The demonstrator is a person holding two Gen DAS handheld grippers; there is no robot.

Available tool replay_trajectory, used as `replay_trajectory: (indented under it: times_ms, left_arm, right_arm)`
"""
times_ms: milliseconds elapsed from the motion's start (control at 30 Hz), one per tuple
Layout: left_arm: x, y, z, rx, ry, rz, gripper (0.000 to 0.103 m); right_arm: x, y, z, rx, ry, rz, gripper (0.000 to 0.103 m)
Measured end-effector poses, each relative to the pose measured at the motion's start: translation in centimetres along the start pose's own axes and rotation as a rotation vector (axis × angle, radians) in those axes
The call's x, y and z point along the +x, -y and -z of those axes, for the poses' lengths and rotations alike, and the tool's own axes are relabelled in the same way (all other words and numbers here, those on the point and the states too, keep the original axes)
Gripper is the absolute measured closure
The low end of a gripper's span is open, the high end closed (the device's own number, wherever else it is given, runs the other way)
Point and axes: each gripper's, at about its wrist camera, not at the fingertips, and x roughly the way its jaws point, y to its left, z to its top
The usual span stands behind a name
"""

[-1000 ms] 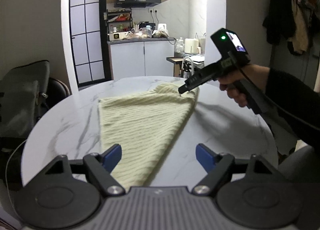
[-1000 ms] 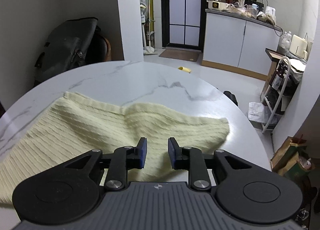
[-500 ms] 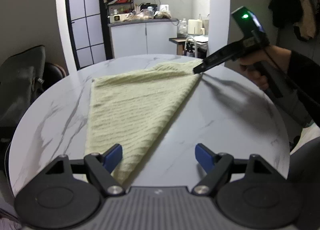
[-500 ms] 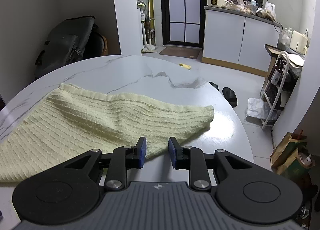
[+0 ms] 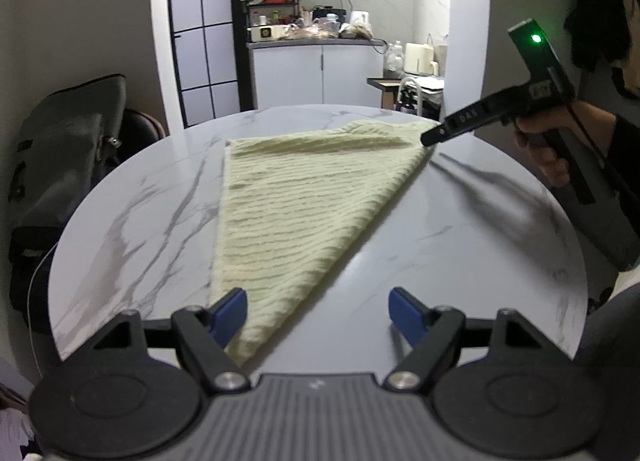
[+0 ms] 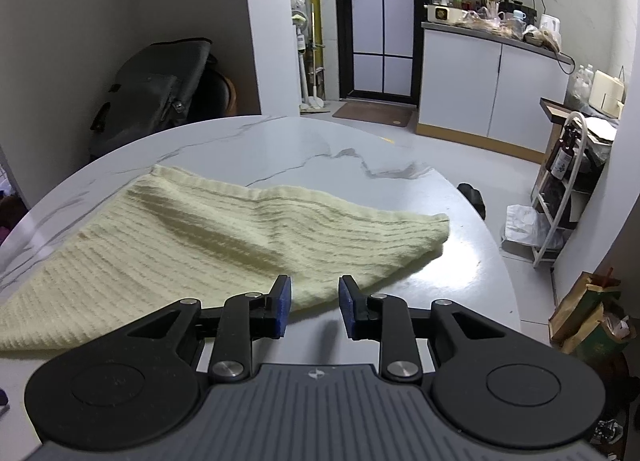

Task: Fold towel
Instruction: 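Open the right gripper and withdraw it from the folded towel, then move the left gripper to the triangle's tip and close on it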

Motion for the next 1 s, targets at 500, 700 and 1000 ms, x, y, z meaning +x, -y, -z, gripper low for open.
replay_trajectory:
  times_ms: [500, 700, 1000]
  left_arm:
    - [-1.1, -1.4, 0.9, -0.031, 0.006, -0.038, 0.029]
    - [-1.5, -1.9, 1.3, -0.035, 0.019, -0.068, 0.043]
    - [-2.1, -1.9, 1.6, -0.020, 0.037, -0.065, 0.080]
  right_arm:
    - [-1.4, -2.8, 0.6, -0.011, 0.032, -0.039, 0.073]
    - [-1.4, -3.0, 0.9, -0.029, 0.030, -0.052, 0.073]
    - [-1.5, -3.5, 1.4, -0.056, 0.028, -0.072, 0.073]
